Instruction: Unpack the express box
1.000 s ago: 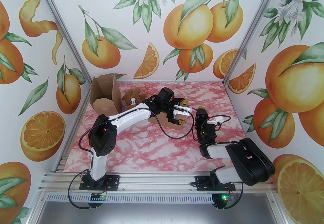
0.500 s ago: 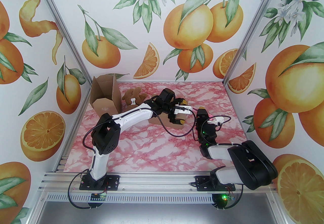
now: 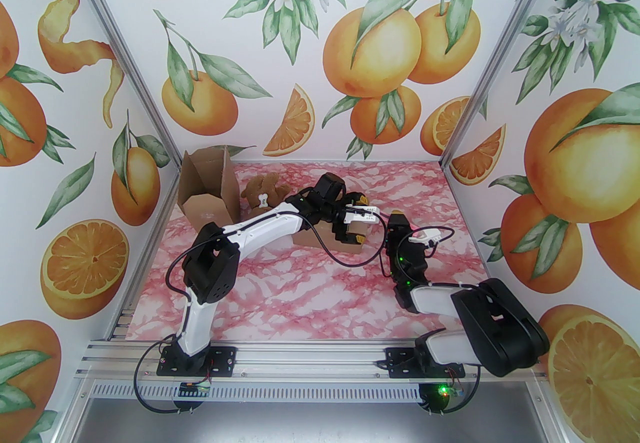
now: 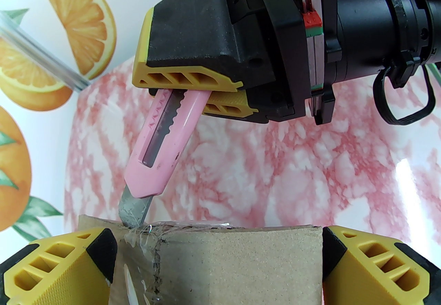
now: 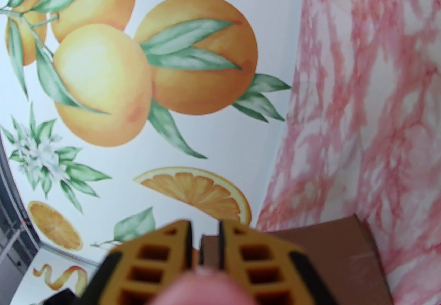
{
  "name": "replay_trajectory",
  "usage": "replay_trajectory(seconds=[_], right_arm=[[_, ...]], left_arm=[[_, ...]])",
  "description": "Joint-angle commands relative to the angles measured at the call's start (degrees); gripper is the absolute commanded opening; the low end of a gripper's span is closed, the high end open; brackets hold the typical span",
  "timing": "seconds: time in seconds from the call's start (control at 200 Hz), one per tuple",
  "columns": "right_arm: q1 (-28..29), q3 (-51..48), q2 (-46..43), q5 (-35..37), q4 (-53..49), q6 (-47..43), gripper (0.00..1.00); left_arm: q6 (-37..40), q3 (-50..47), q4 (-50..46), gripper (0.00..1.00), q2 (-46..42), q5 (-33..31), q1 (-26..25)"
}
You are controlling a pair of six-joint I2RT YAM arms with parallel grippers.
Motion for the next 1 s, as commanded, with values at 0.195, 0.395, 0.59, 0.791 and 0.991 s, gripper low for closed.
replay_trajectory(seconds=[0.195, 0.395, 0.59, 0.791, 0.991], right_arm=[[0.59, -0.36, -4.11, -6.71, -7.04, -0.54, 0.0], [0.85, -0.79, -5.11, -7.43, -8.11, -0.23, 0.0], [1.24, -0.77, -6.51, -7.47, -10.04, -0.39, 0.0], [1.47, -1.45, -7.32, -7.34, -10.24, -0.03, 0.0], [1.54, -1.84, -8.31, -7.22, -10.96, -0.27, 0.0]], left_arm=[[-1.22, 3.71, 4.09, 1.0, 0.87, -3.18, 3.13], [-1.76, 4.14, 4.37, 1.0, 1.07, -3.49, 3.33], [-3.13, 5.03, 4.64, 1.0, 1.49, -4.04, 3.63], [-4.05, 5.35, 4.65, 1.0, 1.6, -4.14, 4.01], [-3.96, 5.43, 4.34, 1.0, 1.69, -3.92, 4.25]])
